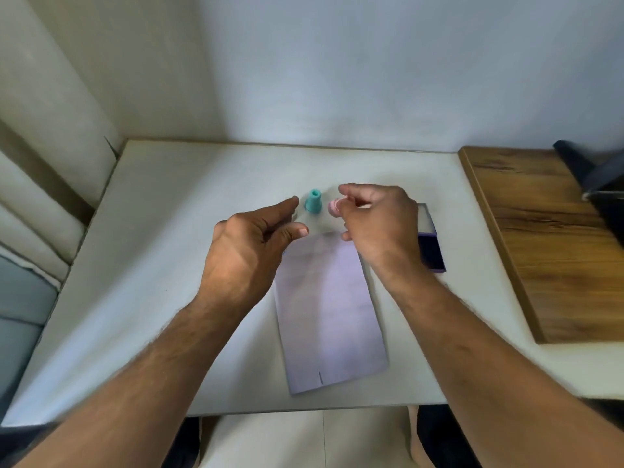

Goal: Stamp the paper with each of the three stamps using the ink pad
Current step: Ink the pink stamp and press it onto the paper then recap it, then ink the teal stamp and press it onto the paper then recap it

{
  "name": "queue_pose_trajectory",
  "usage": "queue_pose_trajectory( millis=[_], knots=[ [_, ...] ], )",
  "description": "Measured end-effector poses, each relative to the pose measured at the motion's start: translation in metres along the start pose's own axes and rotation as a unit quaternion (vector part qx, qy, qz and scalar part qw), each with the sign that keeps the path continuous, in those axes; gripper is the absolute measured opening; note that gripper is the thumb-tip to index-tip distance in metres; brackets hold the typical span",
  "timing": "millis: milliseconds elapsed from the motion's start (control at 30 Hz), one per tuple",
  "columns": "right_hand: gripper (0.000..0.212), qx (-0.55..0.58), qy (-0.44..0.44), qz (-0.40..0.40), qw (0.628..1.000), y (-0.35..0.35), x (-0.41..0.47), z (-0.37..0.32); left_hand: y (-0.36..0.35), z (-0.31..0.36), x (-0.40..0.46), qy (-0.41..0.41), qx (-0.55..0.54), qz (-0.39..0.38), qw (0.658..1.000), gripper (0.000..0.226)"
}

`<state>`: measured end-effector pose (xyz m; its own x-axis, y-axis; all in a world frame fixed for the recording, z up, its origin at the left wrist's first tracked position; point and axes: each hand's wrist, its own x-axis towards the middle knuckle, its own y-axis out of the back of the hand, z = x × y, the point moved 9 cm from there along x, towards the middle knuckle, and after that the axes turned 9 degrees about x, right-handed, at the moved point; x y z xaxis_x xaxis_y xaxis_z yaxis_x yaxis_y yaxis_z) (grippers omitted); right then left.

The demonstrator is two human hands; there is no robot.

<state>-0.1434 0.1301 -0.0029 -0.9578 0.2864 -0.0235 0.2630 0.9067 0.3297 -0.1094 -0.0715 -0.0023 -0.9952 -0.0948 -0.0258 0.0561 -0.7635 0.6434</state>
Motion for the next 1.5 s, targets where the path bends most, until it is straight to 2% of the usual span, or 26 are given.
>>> queue_pose_trajectory(
  millis=[67,167,300,467,567,767,900,1000,1100,1233,1300,1500],
  knots=[
    [0.026,-0.150,0.067,-0.013,0.986,-0.012,0.005,-0.009,-0.002,0.000,0.000,0.000,0.013,0.003,1.000,0.035],
    [0.032,-0.271,0.073,-0.007,0.960,-0.020,0.011,-0.011,-0.003,-0.001,0.001,0.002,0.015,0.004,1.000,0.036],
    [0.033,-0.328,0.046,-0.008,0.943,-0.022,0.021,-0.014,-0.002,-0.003,0.004,0.004,0.001,0.003,1.000,0.043],
    [0.044,-0.365,0.156,-0.063,0.916,-0.043,0.021,-0.031,0.002,-0.004,0.003,0.003,-0.014,0.017,1.000,0.042],
    [0.043,-0.399,0.171,-0.084,0.897,-0.055,0.020,-0.023,0.004,-0.005,0.002,0.003,-0.015,0.023,1.000,0.043],
    [0.025,-0.331,0.161,-0.056,0.928,-0.050,0.022,-0.019,0.007,-0.010,0.001,0.012,-0.021,0.021,0.999,0.043],
    [0.020,-0.181,0.124,0.000,0.976,-0.024,0.004,-0.033,0.009,-0.010,0.001,0.024,-0.048,0.009,0.998,0.046],
    [0.019,-0.034,0.030,-0.001,0.999,-0.011,-0.019,-0.034,0.009,-0.006,-0.002,0.021,-0.078,-0.001,0.997,0.053],
    [0.010,0.092,-0.076,-0.049,0.992,-0.011,-0.042,-0.028,0.007,0.003,-0.009,0.005,-0.121,-0.019,0.993,0.055],
    [0.023,0.107,-0.162,-0.067,0.979,-0.006,-0.067,-0.016,0.008,0.013,-0.016,-0.019,-0.144,-0.028,0.989,0.038],
    [0.023,0.096,-0.186,-0.064,0.976,-0.001,-0.073,-0.013,0.007,0.017,-0.018,-0.027,-0.160,-0.039,0.986,0.033],
    [0.025,0.111,-0.207,-0.091,0.968,-0.004,-0.075,-0.013,0.005,0.019,-0.014,-0.038,-0.224,-0.054,0.972,0.039]
  ],
)
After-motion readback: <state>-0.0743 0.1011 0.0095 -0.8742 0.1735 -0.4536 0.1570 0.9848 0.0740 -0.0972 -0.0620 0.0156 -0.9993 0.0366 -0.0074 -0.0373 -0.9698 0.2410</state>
